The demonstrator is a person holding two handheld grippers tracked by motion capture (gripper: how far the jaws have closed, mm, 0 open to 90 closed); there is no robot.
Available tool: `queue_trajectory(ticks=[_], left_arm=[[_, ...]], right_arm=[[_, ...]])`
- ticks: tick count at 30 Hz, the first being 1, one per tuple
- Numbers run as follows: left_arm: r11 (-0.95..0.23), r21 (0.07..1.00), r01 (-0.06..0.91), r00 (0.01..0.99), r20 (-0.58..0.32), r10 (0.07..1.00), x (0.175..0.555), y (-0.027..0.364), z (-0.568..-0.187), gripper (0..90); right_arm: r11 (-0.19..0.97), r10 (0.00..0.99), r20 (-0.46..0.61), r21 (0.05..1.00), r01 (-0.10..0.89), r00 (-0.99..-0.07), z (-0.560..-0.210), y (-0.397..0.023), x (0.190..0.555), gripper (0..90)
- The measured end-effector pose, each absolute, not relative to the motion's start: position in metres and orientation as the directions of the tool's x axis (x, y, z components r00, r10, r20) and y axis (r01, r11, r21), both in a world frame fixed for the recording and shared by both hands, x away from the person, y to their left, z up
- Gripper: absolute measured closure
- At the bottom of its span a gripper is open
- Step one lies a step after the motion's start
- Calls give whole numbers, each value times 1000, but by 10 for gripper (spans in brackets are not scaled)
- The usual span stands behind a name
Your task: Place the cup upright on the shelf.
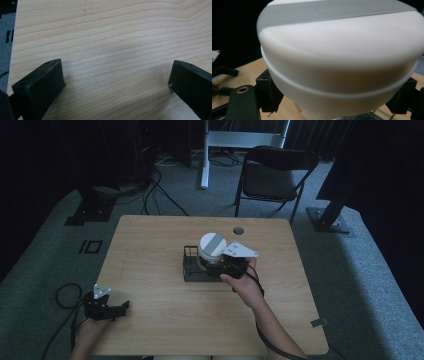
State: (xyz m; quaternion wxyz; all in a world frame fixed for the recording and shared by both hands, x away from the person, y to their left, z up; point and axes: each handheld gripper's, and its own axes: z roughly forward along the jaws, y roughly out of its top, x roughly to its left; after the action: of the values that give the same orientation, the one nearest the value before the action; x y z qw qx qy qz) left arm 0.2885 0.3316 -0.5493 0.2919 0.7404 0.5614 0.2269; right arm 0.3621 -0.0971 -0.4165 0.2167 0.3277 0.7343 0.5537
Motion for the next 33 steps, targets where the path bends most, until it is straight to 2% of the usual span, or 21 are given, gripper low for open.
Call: queue_trajectory(ticks=[11,21,33], left_arm=[[-201,686,700,268,9,963,288,332,-549,2],[-199,686,700,267,7,964,288,332,-549,2],[-199,686,700,267,7,964,288,332,-549,2]], right_arm=[[143,823,45,948,284,-567,-421,-107,379,184],[115,916,28,938,327,-401,-431,-122,391,184],[99,939,49,909,404,-340,-458,-133,403,184]])
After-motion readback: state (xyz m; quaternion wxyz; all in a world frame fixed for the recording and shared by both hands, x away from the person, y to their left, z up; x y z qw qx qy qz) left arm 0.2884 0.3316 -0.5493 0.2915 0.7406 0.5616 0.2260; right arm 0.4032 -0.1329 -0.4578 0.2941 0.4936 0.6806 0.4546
